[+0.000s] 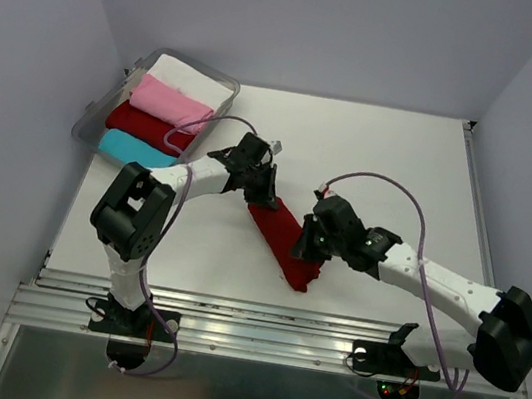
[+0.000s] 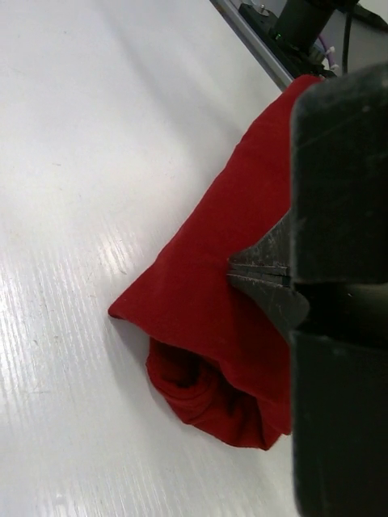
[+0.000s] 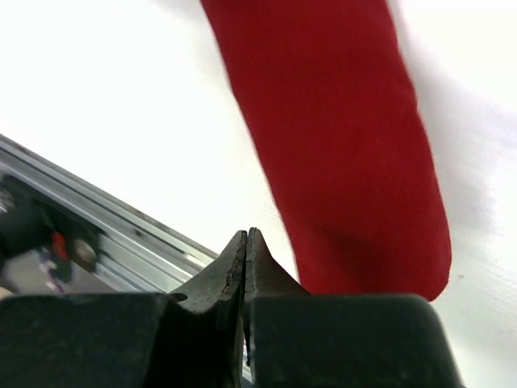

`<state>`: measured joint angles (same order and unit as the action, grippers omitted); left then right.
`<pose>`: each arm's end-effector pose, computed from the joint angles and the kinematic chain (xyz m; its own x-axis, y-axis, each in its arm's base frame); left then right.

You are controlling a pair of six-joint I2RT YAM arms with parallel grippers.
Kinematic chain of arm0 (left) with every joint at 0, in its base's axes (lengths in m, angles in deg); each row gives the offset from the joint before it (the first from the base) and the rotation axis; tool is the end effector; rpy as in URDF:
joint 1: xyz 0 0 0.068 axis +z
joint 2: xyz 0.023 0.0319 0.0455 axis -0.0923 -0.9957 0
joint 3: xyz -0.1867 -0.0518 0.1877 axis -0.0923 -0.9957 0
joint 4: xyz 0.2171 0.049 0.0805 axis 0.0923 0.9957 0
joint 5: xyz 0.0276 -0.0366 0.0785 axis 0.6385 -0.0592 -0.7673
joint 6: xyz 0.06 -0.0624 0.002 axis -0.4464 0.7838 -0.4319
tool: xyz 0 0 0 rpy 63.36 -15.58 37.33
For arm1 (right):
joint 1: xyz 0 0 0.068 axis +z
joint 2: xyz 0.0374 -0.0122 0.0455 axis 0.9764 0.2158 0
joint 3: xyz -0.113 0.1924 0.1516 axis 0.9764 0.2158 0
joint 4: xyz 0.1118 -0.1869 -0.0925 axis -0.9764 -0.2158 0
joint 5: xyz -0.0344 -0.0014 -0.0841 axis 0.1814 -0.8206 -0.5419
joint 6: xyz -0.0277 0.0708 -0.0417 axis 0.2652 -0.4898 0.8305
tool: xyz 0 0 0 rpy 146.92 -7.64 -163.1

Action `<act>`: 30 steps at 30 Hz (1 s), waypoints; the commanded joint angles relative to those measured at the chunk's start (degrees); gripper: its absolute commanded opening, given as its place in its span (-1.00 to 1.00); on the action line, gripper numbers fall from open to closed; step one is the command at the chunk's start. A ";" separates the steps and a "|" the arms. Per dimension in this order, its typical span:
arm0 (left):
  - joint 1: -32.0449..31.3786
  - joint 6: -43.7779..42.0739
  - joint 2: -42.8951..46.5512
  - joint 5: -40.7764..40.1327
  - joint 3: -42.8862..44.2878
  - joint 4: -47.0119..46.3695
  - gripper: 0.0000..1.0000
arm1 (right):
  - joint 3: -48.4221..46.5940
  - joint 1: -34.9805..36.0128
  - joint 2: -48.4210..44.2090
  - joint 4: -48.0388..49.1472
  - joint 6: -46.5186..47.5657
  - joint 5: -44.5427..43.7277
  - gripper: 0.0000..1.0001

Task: Roll the t-shirts
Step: Roll the T-shirt to the center of the board.

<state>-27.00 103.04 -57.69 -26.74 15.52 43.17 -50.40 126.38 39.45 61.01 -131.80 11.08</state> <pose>0.3191 -0.2340 0.1808 -0.8621 0.0360 -0.5055 0.3535 0.7575 -0.5489 0.1740 0.2037 0.1971 -0.8946 -0.0029 -0.4468 -0.2261 0.8654 0.4471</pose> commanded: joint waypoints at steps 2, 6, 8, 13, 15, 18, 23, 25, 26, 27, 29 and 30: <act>-0.31 -0.96 6.95 -2.73 2.69 2.96 -1.00 | -3.73 0.38 -4.66 -2.90 -3.81 -10.76 -0.99; -0.23 -1.23 6.69 -3.79 2.61 3.48 -1.00 | -1.62 0.38 -4.67 -2.90 -7.15 -13.16 -0.99; -0.14 -1.32 5.55 -4.14 2.52 3.57 -1.00 | -0.22 0.38 -2.83 -2.81 -7.94 -13.42 -0.99; 0.04 -0.97 2.92 -4.23 1.64 2.43 -1.00 | 6.19 0.38 0.60 2.62 -10.32 -9.48 -0.99; 0.13 -0.79 1.42 -4.32 1.29 1.82 -1.00 | 9.00 0.90 1.74 6.32 -11.28 -7.36 -0.99; 0.30 -0.70 -0.16 -4.23 0.50 1.20 -1.00 | 10.16 3.01 4.12 6.16 -11.46 -8.41 -0.99; 0.39 -0.70 -1.13 -4.14 -0.12 0.50 -1.00 | 7.79 5.21 5.09 5.28 -10.32 -9.38 -0.99; 0.48 -0.70 -1.04 -4.23 -0.21 0.50 -1.00 | 6.82 5.21 3.87 3.62 -9.88 -10.43 -0.99; 0.48 -0.70 -1.13 -4.32 -0.29 0.58 -1.00 | 5.51 5.21 3.34 2.91 -9.71 -11.48 -0.98; 0.56 -0.70 -1.13 -4.32 -0.21 0.67 -1.00 | 4.80 5.21 2.55 1.95 -9.70 -12.19 -0.99; 0.74 -0.79 -1.22 -4.32 -0.12 0.67 -1.00 | 2.88 5.74 -0.09 -0.69 -9.70 -14.46 -0.99; 0.74 -0.79 -1.22 -4.32 -0.03 0.67 -1.00 | 2.34 5.74 -1.05 -2.44 -9.62 -15.00 -0.99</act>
<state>-26.71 102.93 -59.29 -30.34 15.94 43.84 -44.41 130.95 42.07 65.95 -142.21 0.35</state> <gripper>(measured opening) 0.022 0.016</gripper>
